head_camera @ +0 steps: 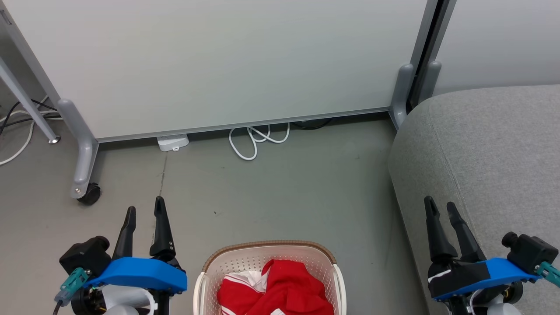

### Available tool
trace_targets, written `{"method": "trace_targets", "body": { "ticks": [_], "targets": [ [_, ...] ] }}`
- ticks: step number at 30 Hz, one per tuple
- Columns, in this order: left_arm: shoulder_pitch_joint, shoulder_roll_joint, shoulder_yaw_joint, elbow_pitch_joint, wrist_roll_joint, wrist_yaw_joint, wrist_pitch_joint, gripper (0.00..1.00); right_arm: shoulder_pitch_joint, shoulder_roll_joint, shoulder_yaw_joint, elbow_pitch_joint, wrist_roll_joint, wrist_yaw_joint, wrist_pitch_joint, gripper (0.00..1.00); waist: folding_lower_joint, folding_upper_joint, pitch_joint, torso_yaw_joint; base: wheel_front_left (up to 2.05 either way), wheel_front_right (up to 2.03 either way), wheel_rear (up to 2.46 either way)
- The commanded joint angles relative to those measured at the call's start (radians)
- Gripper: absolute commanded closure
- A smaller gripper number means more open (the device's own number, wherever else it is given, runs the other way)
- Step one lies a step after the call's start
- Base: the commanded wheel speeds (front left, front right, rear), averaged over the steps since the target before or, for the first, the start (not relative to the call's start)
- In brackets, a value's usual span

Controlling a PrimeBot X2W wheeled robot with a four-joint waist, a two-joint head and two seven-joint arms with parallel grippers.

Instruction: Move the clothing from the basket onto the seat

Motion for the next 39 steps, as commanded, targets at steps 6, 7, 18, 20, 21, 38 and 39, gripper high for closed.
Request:
{"method": "trace_targets", "body": {
  "ticks": [6, 7, 18, 20, 21, 38, 39],
  "targets": [
    [-0.023, 0.015, -0.026, -0.015, 0.086, 0.015, -0.023, 0.00, -0.022, -0.009, 0.012, -0.014, -0.087, 0.002, -0.023, 0.00, 0.0000, 0.0000, 0.002, 0.002, 0.00, 0.00, 0.00],
    [-0.023, 0.016, -0.030, -0.015, 0.097, 0.016, -0.026, 0.00, -0.022, -0.009, 0.014, -0.014, -0.098, 0.002, -0.027, 0.00, 0.0000, 0.0000, 0.002, 0.002, 0.00, 0.00, 0.00],
    [-0.026, 0.023, -0.060, -0.017, 0.206, 0.030, -0.054, 0.00, -0.024, -0.010, 0.031, -0.013, -0.212, 0.003, -0.054, 0.00, 0.0000, 0.0000, 0.007, 0.004, 0.00, 0.00, 0.00],
    [-0.027, 0.024, -0.064, -0.018, 0.225, 0.033, -0.058, 0.00, -0.025, -0.010, 0.033, -0.013, -0.233, 0.003, -0.058, 0.00, 0.0000, 0.0000, 0.008, 0.004, 0.00, 0.00, 0.00],
    [-0.027, 0.025, -0.067, -0.018, 0.235, 0.034, -0.061, 0.00, -0.026, -0.010, 0.034, -0.014, -0.242, 0.003, -0.061, 0.00, 0.0000, 0.0000, 0.008, 0.005, 0.00, 0.00, 0.00],
    [-0.026, 0.026, -0.092, -0.018, 0.381, 0.040, -0.098, 0.00, -0.023, -0.011, 0.056, -0.013, -0.391, 0.003, -0.098, 0.00, 0.0000, 0.0000, 0.013, 0.009, 0.00, 0.00, 0.00],
    [-0.025, 0.025, -0.093, -0.018, 0.389, 0.040, -0.100, 0.00, -0.023, -0.011, 0.057, -0.014, -0.400, 0.003, -0.099, 0.00, 0.0000, 0.0000, 0.013, 0.009, 0.00, 0.00, 0.00]
  ]
}}
